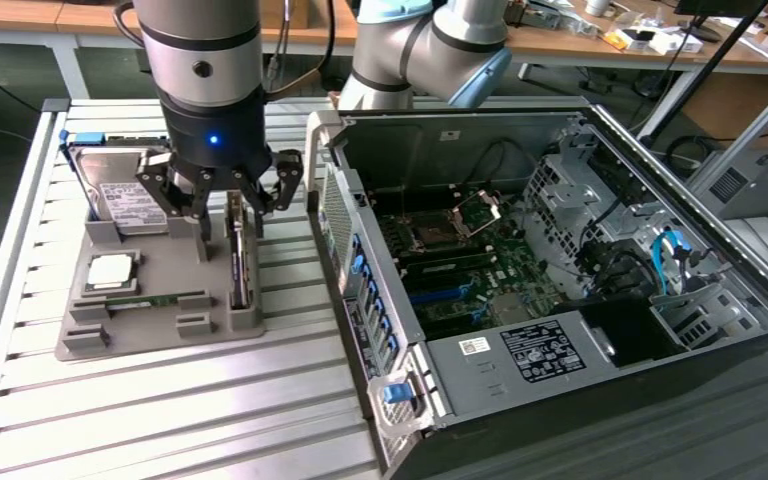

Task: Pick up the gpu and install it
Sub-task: 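Pick up the gpu and move the gpu toward the slot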

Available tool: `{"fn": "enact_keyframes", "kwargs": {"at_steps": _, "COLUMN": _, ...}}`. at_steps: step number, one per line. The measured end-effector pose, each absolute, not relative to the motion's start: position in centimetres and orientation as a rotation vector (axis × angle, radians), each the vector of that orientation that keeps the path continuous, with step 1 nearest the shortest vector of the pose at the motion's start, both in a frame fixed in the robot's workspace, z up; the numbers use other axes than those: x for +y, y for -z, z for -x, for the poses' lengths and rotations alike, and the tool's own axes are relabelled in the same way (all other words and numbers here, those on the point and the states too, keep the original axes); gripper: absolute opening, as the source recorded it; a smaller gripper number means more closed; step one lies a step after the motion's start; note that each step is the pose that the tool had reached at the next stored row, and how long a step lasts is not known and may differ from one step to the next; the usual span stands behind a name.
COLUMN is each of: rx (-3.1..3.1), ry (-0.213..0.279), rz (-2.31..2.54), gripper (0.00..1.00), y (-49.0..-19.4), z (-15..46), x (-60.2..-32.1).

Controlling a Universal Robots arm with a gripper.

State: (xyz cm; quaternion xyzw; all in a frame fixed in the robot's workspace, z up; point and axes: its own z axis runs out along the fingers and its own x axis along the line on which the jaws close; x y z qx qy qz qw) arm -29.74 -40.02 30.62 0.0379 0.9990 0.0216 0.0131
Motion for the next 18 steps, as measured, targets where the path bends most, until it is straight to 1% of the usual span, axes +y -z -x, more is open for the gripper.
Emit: {"fn": "enact_keyframes", "kwargs": {"at_steps": 18, "rx": 3.113, "ry": -0.067, "rz": -0.118, "gripper": 0.57, "y": -30.26, "z": 29.74, "x": -40.02}}
